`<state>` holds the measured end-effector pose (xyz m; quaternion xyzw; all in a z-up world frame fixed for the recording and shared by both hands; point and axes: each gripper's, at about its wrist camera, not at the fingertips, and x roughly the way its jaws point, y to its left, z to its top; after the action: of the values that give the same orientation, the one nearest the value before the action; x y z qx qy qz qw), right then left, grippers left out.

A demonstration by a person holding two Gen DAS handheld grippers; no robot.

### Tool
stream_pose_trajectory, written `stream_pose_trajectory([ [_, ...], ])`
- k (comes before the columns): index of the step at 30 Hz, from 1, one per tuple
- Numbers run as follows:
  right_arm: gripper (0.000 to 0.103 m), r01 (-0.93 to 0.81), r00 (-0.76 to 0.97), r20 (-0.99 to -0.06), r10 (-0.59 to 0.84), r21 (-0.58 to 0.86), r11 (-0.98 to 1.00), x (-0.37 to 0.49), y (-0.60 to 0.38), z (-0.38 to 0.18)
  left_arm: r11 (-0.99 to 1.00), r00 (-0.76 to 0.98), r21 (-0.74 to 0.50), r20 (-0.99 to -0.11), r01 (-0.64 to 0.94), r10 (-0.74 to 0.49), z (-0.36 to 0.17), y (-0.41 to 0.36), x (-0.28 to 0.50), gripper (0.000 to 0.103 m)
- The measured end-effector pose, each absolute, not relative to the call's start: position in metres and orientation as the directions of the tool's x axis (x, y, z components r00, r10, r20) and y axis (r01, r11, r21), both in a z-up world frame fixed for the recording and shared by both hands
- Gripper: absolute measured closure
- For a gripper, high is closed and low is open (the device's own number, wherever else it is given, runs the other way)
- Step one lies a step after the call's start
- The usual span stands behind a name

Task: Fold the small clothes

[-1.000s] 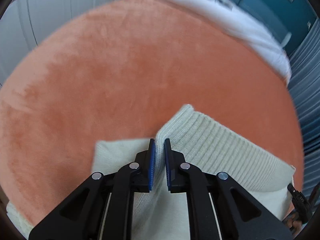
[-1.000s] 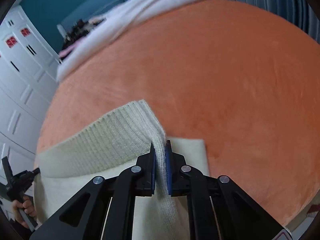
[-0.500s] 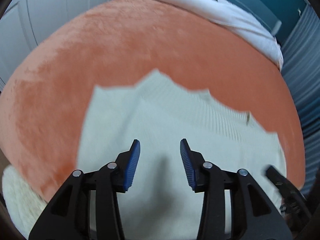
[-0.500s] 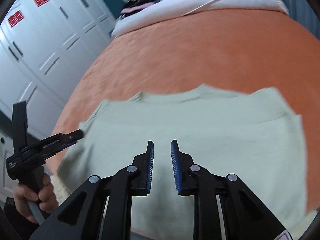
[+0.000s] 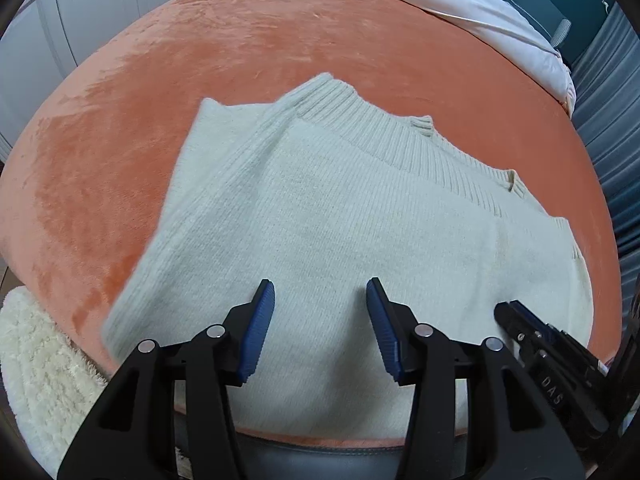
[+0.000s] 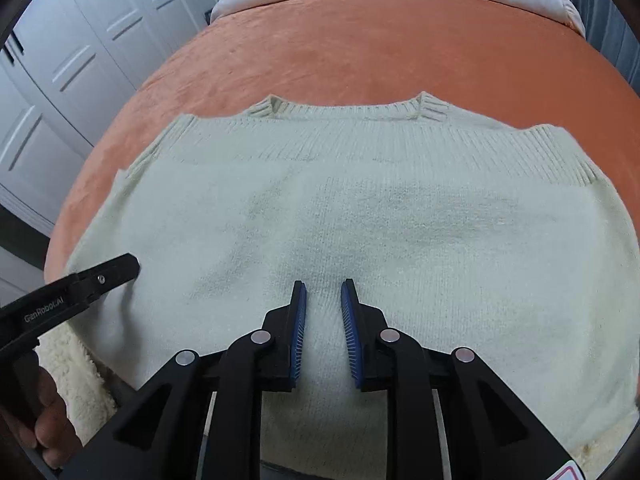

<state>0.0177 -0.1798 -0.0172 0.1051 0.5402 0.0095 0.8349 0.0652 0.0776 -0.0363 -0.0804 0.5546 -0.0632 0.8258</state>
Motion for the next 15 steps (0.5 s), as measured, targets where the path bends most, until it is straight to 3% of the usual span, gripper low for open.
stream_pose_trajectory([
  [6,0.082,0.092,0.444,-0.887,0.125,0.184,0.979,0.02,-0.17,0.001,0.975,0.394,-0.215,-0.902,-0.06,-0.175,-0.033,0.103,0.052,0.043],
  [8,0.082,0.077,0.413,-0.904,0.109,0.154,0.985,0.023,-0.165,-0.01,0.965,0.417,-0.241,-0.891,-0.103,-0.178,-0.03,0.12,0.047,0.035],
  [11,0.082,0.06,0.428,-0.9,0.082,0.119,0.991,0.022,-0.159,-0.024,0.898,0.48,-0.387,-0.841,-0.211,-0.25,-0.031,0.156,0.035,0.028],
  [13,0.081,0.05,0.424,-0.903,0.066,0.097,0.994,0.022,-0.156,-0.024,0.842,0.502,-0.411,-0.841,-0.35,-0.202,-0.039,0.181,0.026,0.009],
  [15,0.08,0.047,0.417,-0.907,0.063,0.09,0.995,0.023,-0.156,-0.025,0.791,0.494,-0.432,-0.848,-0.433,-0.193,-0.055,0.198,0.022,0.009],
])
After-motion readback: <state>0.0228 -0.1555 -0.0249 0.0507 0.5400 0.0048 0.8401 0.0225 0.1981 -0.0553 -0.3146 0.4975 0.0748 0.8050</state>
